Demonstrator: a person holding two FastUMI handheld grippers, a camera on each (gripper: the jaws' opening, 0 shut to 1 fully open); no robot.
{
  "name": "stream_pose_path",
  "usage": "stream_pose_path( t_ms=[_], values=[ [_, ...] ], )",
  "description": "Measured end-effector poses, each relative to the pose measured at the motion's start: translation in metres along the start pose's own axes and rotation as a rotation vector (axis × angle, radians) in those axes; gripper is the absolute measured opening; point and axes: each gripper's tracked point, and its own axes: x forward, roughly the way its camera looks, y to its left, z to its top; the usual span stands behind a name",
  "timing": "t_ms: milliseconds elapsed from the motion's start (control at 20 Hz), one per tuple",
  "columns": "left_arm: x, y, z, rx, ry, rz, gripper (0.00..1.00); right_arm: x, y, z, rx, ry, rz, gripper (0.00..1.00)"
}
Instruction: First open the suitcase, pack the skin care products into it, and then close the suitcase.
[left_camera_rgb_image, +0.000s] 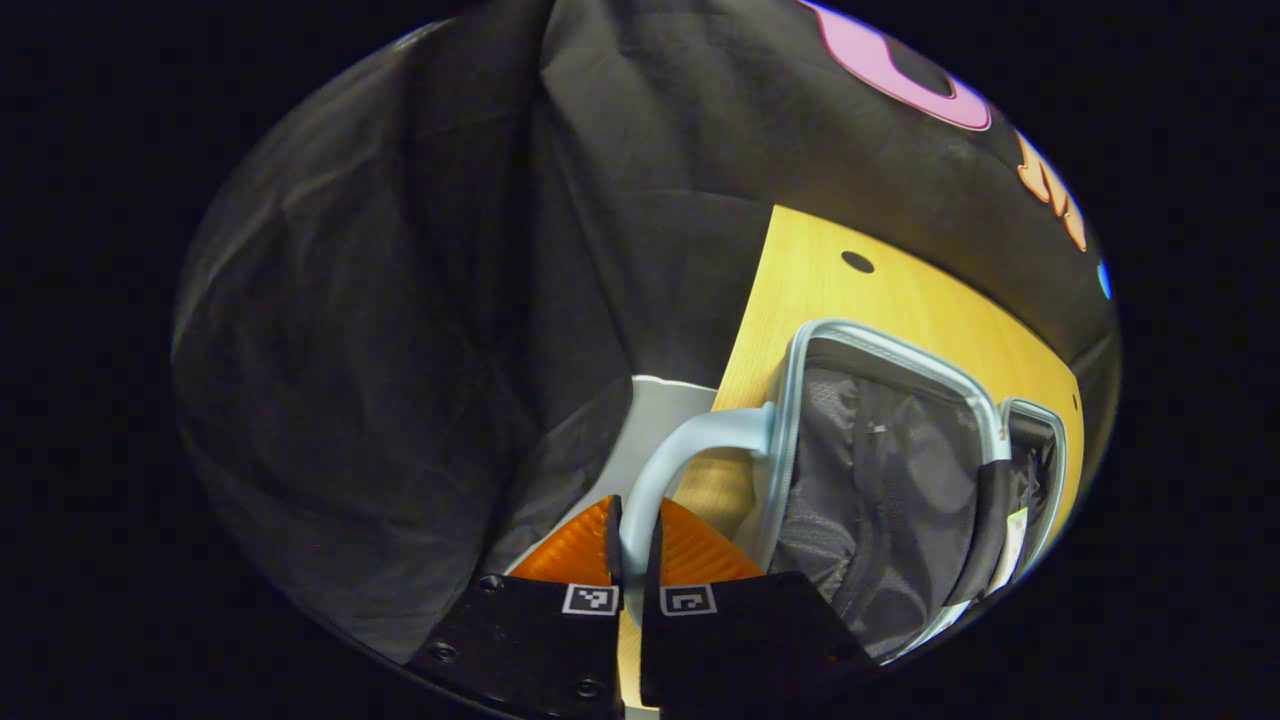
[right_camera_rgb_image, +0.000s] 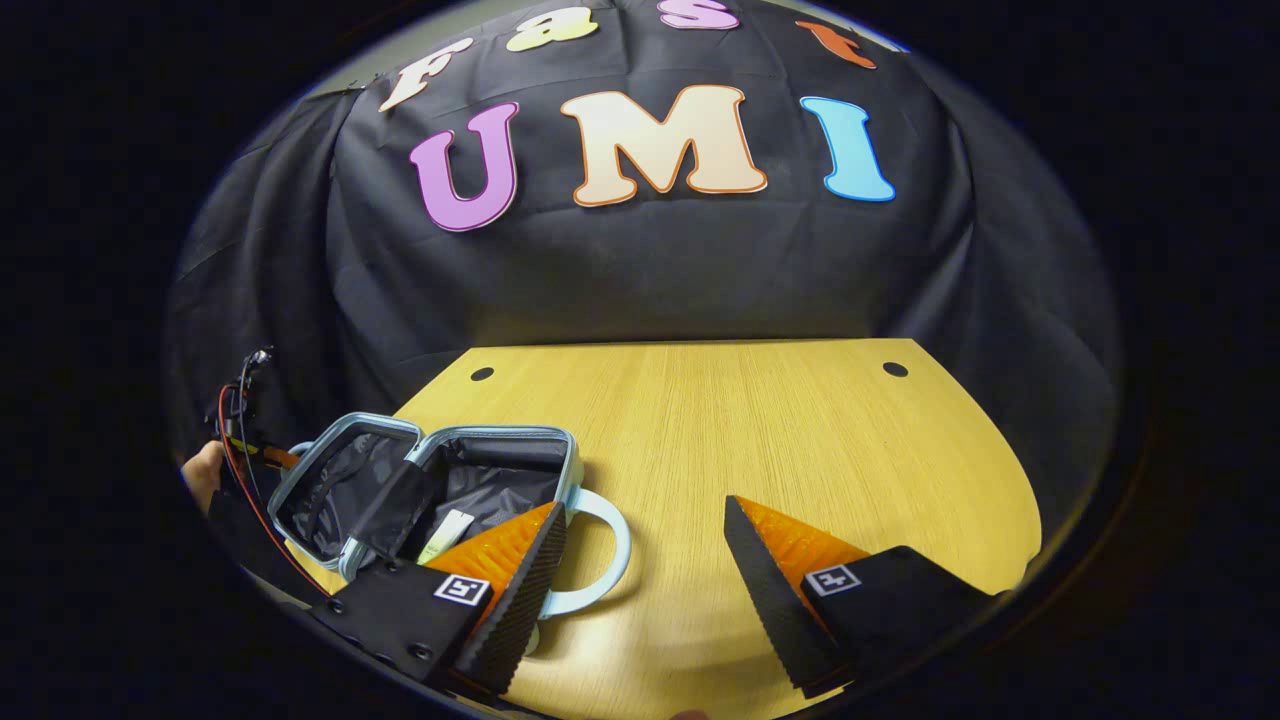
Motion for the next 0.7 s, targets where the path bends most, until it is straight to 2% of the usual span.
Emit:
stream_pose_path(
  t_ms=[400, 450, 500, 700],
  values=[
    [-0.091, -0.022, 0.055, 0.033, -0.183, -0.053, 0.0, -0.001, -0.011, 0.001, 0.005, -0.048, 0.049, 0.98],
    [-0.103, -0.027, 0.06, 0.045, -0.198, -0.051, 0.0, -0.003, -0.014, 0.001, 0.01, -0.057, 0.059, 0.93],
    [-0.113, -0.034, 0.065, 0.055, -0.215, -0.047, 0.0, -0.003, -0.015, 0.0, 0.015, -0.061, 0.076, 0.98],
    [-0.16, -0.074, 0.08, 0.082, -0.283, -0.045, 0.0, -0.01, -0.037, 0.001, 0.004, -0.057, 0.118, 0.98]
  ],
)
